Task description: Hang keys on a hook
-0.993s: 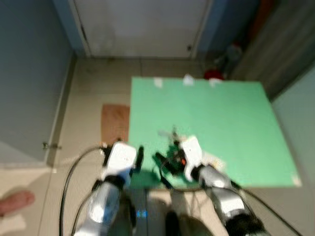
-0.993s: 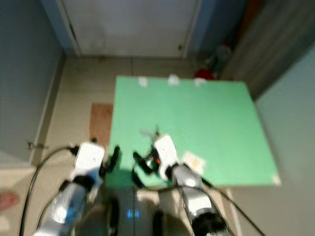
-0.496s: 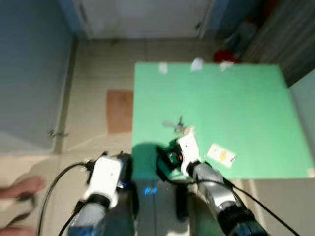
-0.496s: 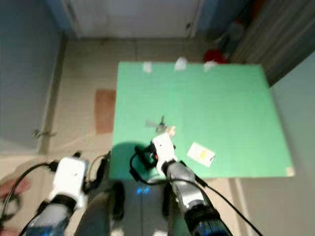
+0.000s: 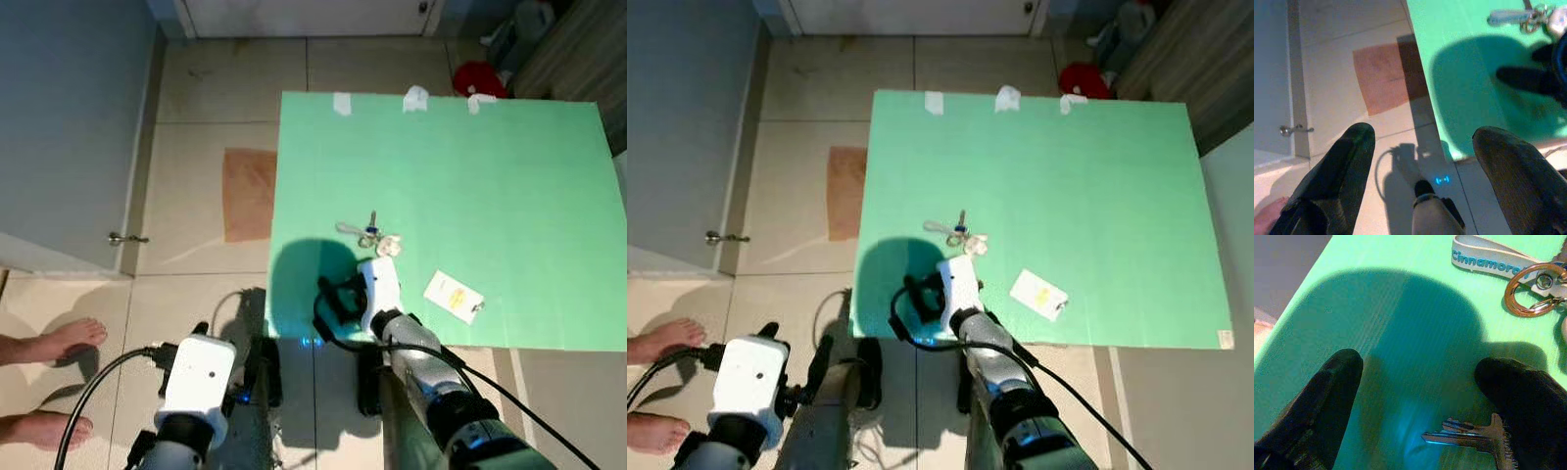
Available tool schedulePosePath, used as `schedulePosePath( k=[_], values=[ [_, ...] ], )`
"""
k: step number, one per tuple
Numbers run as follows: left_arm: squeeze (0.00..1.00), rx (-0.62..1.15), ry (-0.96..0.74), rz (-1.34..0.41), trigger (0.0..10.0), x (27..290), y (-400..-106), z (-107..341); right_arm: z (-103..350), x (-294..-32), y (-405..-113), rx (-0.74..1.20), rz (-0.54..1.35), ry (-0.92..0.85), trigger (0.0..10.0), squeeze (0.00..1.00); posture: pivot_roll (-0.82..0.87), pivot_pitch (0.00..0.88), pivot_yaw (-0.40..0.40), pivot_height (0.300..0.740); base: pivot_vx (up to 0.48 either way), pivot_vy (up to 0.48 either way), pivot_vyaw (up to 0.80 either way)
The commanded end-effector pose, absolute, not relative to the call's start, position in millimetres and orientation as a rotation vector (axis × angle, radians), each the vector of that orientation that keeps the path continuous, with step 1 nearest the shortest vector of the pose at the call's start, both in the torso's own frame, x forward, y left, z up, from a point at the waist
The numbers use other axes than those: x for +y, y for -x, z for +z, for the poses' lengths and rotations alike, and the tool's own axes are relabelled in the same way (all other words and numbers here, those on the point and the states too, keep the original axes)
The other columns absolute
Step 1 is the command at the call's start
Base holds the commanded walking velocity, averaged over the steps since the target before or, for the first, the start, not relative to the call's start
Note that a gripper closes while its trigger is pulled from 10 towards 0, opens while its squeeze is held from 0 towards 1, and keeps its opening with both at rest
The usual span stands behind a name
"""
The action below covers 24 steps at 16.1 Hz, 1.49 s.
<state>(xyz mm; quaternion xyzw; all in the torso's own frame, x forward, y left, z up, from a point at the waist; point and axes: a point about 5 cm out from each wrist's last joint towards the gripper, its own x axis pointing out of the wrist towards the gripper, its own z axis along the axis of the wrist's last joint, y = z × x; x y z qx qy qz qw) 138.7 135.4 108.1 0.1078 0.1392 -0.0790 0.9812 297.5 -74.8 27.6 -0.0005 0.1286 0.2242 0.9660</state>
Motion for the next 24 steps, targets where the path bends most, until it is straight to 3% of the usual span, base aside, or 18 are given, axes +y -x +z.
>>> schedulePosePath(
  k=[1,4,8,12,19,21,24],
  values=[
    [0.0,0.315,-0.226,-0.158,10.0,136,-132,105,13,-76,-287,0.326,0.439,-0.016,10.0,0.0,0.23,0.504,0.01,0.74,0.0,0.0,0.0],
    [0.0,0.333,-0.226,-0.162,10.0,136,-129,103,-6,-68,-263,0.393,0.498,-0.021,10.0,0.0,0.22,0.495,-0.002,0.74,0.0,0.0,0.0],
    [0.0,0.333,-0.209,-0.162,10.0,131,-130,103,-30,-59,-205,0.447,0.634,-0.033,10.0,0.0,0.19,0.494,-0.023,0.74,0.0,0.0,0.0],
    [0.0,0.316,-0.208,-0.156,10.0,130,-138,101,1,-53,-231,0.269,0.654,-0.007,10.0,0.0,0.16,0.494,-0.034,0.74,0.0,0.0,0.0],
    [0.0,0.305,-0.207,-0.14,10.0,130,-140,100,56,-36,-252,0.048,0.652,-0.083,10.0,0.0,0.14,0.503,-0.051,0.74,0.0,0.0,0.0],
    [0.0,0.305,-0.204,-0.139,10.0,130,-140,99,61,-40,-258,0.035,0.631,-0.079,10.0,0.0,0.14,0.504,-0.051,0.74,0.0,0.0,0.0],
    [0.0,0.306,-0.197,-0.14,10.0,129,-139,99,47,-70,-270,0.107,0.528,-0.032,10.0,0.0,0.14,0.51,-0.049,0.74,0.0,0.0,0.0]
  ],
)
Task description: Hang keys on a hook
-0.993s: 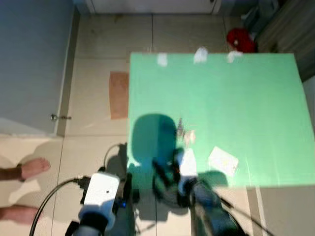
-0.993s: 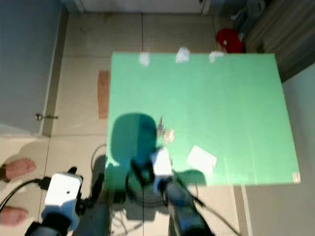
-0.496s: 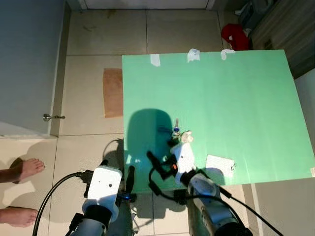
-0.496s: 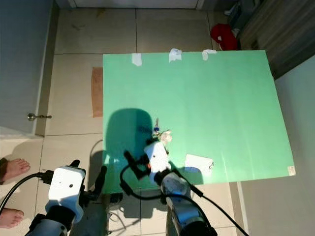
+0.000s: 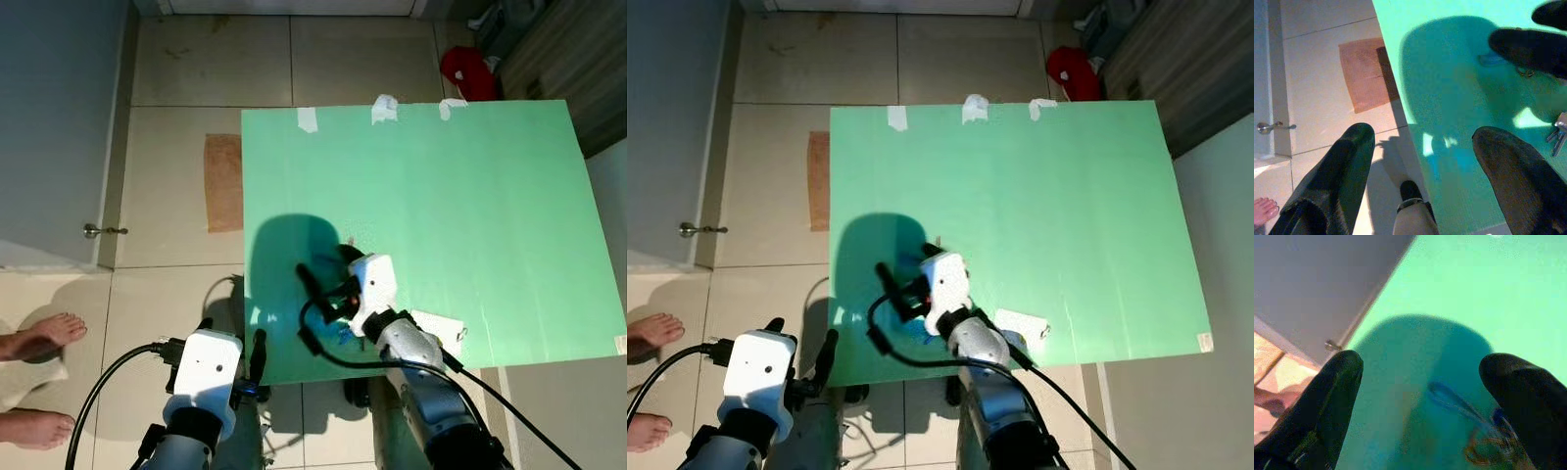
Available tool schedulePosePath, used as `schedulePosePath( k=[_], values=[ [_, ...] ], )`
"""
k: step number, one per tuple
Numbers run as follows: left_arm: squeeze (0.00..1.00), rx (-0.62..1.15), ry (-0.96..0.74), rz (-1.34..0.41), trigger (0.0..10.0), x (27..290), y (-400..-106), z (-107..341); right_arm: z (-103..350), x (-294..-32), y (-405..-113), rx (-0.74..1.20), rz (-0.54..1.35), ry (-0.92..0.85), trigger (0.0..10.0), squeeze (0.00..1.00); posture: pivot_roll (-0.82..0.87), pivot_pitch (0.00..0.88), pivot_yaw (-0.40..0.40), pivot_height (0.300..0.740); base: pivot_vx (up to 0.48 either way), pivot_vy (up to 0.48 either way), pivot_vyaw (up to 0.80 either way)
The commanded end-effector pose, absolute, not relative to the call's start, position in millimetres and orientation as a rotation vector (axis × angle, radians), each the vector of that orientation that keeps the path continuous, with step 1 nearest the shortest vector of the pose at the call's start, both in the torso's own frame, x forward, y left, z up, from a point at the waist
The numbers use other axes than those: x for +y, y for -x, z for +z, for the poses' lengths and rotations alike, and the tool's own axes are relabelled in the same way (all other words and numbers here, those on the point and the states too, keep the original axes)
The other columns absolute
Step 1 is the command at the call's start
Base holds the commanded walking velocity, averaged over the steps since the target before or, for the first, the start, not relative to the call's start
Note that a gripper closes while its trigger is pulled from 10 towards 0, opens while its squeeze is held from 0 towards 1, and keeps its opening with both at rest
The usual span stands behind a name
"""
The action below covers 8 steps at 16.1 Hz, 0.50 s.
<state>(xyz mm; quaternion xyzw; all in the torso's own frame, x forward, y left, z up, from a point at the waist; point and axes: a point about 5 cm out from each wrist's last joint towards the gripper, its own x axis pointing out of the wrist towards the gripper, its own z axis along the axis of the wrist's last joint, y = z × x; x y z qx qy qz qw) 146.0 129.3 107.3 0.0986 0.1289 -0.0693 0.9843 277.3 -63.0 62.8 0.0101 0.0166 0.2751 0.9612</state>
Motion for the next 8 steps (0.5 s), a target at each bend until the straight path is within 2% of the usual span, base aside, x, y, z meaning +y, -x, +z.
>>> schedulePosePath(
  k=[1,4,8],
  values=[
    [0.0,0.307,-0.196,-0.14,10.0,129,-138,99,39,-85,-276,0.152,0.456,-0.031,10.0,0.0,0.14,0.512,-0.045,0.74,0.0,0.0,0.0],
    [0.0,0.308,-0.198,-0.138,10.0,131,-138,99,31,-106,-285,0.197,0.379,0.019,10.0,0.0,0.15,0.514,-0.038,0.74,0.0,0.0,0.0],
    [0.0,0.307,-0.203,-0.136,10.0,131,-138,99,29,-104,-288,0.2,0.369,0.035,10.0,0.0,0.15,0.514,-0.039,0.74,0.0,0.0,0.0]
  ],
)
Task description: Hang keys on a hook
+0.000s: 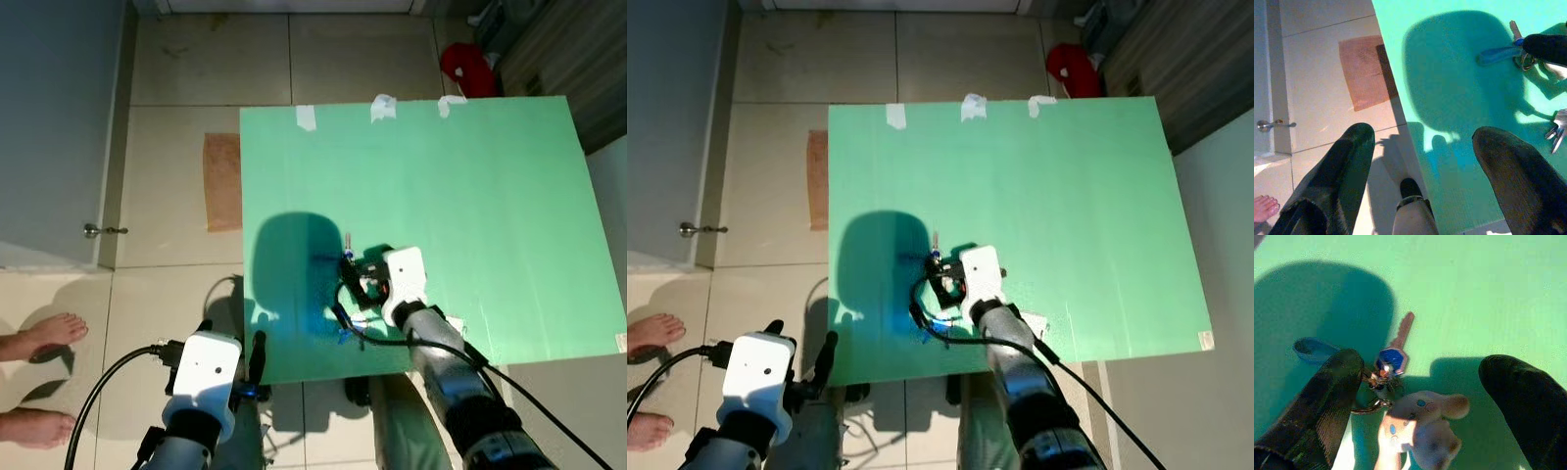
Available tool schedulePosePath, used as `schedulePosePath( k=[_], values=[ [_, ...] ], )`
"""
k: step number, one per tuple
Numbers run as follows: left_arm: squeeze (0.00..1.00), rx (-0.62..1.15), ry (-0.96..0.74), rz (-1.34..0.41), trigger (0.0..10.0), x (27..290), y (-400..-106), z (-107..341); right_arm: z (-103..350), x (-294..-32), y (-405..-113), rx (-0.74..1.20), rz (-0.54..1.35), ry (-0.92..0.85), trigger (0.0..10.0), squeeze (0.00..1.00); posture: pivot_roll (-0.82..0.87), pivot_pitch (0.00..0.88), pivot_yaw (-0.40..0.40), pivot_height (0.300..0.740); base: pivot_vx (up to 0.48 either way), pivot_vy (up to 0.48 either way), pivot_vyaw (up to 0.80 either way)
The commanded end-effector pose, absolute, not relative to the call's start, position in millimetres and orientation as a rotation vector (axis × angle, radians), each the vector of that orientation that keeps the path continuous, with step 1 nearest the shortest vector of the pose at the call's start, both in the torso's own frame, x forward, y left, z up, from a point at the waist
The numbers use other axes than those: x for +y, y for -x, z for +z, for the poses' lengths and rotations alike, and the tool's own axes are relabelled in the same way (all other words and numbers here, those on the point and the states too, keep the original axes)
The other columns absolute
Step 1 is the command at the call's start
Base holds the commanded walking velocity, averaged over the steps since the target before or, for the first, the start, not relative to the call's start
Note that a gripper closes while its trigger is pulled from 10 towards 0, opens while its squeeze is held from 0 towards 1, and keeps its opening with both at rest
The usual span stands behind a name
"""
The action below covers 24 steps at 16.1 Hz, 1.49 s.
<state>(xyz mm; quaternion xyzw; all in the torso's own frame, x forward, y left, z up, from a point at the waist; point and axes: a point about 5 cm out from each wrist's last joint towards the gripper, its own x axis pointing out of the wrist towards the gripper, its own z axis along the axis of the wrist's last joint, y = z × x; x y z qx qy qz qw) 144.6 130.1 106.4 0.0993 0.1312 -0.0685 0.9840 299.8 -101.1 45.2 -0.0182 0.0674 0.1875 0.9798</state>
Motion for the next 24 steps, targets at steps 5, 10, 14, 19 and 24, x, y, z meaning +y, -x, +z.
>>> schedulePosePath(
  k=[5,10,14,19,24],
  values=[
    [0.0,0.307,-0.212,-0.132,10.0,132,-138,98,14,-98,-275,0.26,0.429,0.049,10.0,0.0,0.15,0.514,-0.042,0.74,0.0,0.0,0.0],
    [0.0,0.298,-0.218,-0.131,10.0,133,-142,99,9,-100,-279,0.299,0.385,0.076,0.0,0.0,0.15,0.509,-0.044,0.74,0.0,0.0,0.0],
    [0.0,0.299,-0.232,-0.129,10.0,134,-145,97,12,-94,-286,0.298,0.372,0.051,0.0,0.0,0.15,0.502,-0.05,0.74,0.0,0.0,0.0],
    [0.0,0.291,-0.239,-0.133,10.0,133,-152,94,21,-87,-291,0.261,0.381,0.024,0.0,0.0,0.13,0.49,-0.055,0.74,0.0,0.0,0.0],
    [0.0,0.28,-0.248,-0.144,10.0,134,-159,92,55,-64,-309,0.139,0.407,-0.066,0.0,0.0,0.11,0.464,-0.053,0.74,0.0,0.0,0.0]
  ],
)
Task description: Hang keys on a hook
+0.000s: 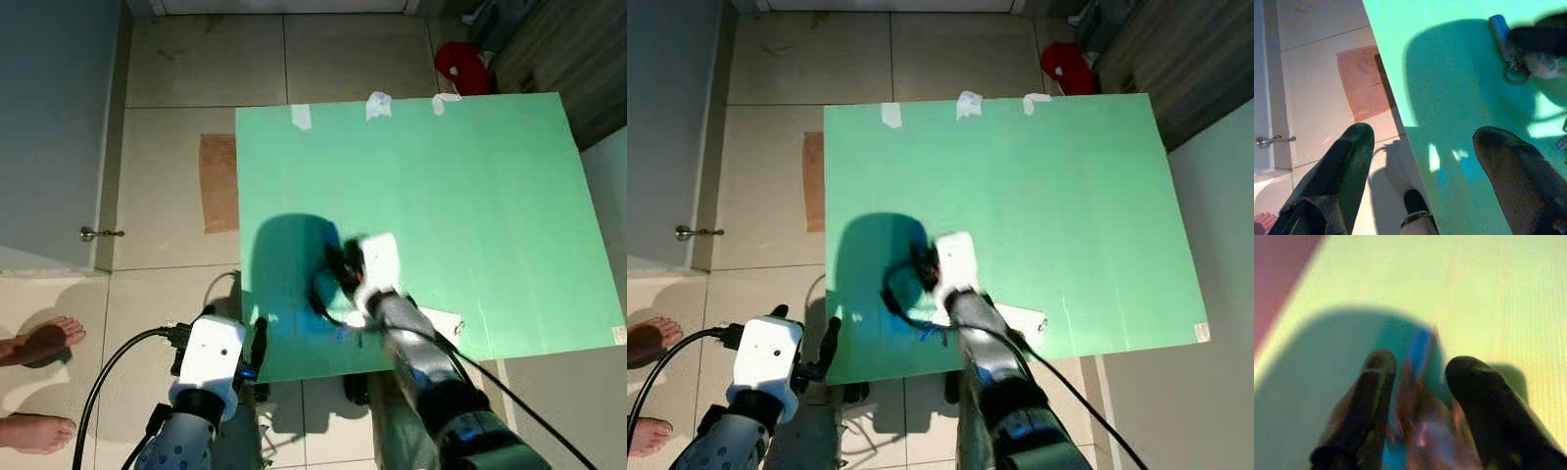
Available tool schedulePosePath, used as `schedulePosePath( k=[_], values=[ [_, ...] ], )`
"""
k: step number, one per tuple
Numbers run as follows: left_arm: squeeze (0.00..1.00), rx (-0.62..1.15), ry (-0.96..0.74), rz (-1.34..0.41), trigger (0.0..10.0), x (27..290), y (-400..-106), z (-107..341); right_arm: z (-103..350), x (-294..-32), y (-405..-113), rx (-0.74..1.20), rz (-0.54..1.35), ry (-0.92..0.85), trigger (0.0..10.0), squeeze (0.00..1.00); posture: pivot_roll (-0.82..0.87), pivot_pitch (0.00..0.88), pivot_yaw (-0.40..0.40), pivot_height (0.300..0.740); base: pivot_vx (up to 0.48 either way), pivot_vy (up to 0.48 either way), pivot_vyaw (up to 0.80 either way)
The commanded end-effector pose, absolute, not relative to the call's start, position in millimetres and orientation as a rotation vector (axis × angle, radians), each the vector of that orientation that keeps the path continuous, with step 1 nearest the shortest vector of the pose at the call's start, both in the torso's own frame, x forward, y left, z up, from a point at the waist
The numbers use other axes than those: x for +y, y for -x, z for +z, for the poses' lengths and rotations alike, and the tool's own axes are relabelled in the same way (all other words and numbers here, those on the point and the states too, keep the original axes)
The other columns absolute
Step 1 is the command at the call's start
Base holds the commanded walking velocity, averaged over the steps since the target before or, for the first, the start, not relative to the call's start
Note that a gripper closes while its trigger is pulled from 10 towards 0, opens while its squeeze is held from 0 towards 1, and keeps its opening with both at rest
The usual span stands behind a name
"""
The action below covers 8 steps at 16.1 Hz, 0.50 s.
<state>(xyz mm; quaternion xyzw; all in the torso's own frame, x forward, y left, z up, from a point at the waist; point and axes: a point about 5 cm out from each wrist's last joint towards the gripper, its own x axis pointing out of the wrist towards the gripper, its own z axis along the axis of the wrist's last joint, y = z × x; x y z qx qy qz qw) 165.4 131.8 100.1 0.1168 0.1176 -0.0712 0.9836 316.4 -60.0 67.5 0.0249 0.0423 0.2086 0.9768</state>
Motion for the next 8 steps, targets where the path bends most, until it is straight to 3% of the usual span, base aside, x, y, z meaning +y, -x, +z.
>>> schedulePosePath(
  k=[1,8],
  values=[
    [0.0,0.277,-0.249,-0.144,10.0,134,-161,92,58,-63,-311,0.128,0.411,-0.071,0.0,0.0,0.11,0.457,-0.056,0.74,0.0,0.0,0.0],
    [0.0,0.246,-0.251,-0.161,10.0,130,-173,91,80,-57,-321,0.057,0.457,-0.091,0.0,0.0,0.09,0.405,-0.06,0.74,0.0,0.0,0.0]
  ],
)
